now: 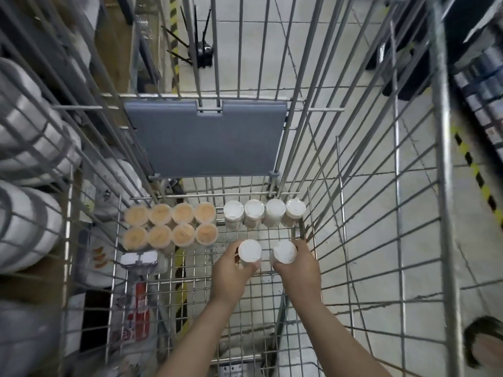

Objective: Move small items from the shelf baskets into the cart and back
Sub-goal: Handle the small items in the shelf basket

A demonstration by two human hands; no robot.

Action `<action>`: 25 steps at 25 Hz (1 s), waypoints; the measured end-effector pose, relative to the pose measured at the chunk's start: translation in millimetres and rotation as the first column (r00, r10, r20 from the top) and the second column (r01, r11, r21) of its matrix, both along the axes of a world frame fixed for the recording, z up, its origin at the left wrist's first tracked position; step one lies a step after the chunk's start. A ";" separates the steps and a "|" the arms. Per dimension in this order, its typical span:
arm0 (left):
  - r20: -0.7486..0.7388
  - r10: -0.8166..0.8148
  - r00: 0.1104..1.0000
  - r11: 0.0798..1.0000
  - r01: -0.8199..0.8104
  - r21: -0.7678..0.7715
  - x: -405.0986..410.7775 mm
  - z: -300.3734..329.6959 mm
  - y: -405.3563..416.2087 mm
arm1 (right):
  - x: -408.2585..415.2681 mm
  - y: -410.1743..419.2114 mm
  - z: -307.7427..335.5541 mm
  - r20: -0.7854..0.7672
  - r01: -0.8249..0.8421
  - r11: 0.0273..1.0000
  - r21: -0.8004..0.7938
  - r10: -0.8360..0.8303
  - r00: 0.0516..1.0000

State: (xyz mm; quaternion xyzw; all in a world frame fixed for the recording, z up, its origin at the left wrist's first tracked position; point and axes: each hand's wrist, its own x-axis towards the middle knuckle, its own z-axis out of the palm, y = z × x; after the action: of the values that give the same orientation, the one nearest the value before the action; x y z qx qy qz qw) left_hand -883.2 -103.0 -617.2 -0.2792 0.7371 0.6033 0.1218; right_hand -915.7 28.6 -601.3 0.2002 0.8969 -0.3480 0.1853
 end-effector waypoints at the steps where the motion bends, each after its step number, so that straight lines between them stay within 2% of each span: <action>1: 0.022 0.036 0.999 0.999 -0.037 0.025 7.0 10.7 -4.3 | 5.9 -1.7 11.6 0.002 0.003 1.000 0.008 -0.003 1.000; 5: 0.080 0.137 0.987 0.990 -0.139 0.020 40.9 72.5 -25.0 | 34.9 -7.0 76.0 -0.047 0.032 0.991 -0.130 -0.038 0.998; 10: 0.093 0.174 0.980 0.984 -0.171 -0.048 105.1 177.8 -37.1 | 84.0 2.4 175.7 -0.041 -0.080 0.953 -0.292 0.071 0.997; 16: -0.021 0.349 0.937 0.936 -0.349 -0.047 192.9 291.3 -7.8 | 131.9 33.9 262.4 -0.009 -0.199 0.825 -0.530 0.229 0.973; 21: -0.140 0.614 0.777 0.781 -0.624 -0.038 272.6 349.9 46.8 | 159.7 74.3 312.3 -0.077 -0.352 0.684 -0.639 0.398 0.914; 25: -0.207 0.784 0.585 0.600 -0.800 0.013 335.3 374.4 109.6 | 188.8 105.8 346.7 -0.126 -0.486 0.537 -0.689 0.572 0.811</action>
State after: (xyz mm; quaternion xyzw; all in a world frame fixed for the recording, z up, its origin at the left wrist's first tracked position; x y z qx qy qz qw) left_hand -547.9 6.7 -242.7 -0.5237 0.5672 0.5876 -0.2424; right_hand -726.9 134.5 -254.7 -0.1455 0.7044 -0.5725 0.3936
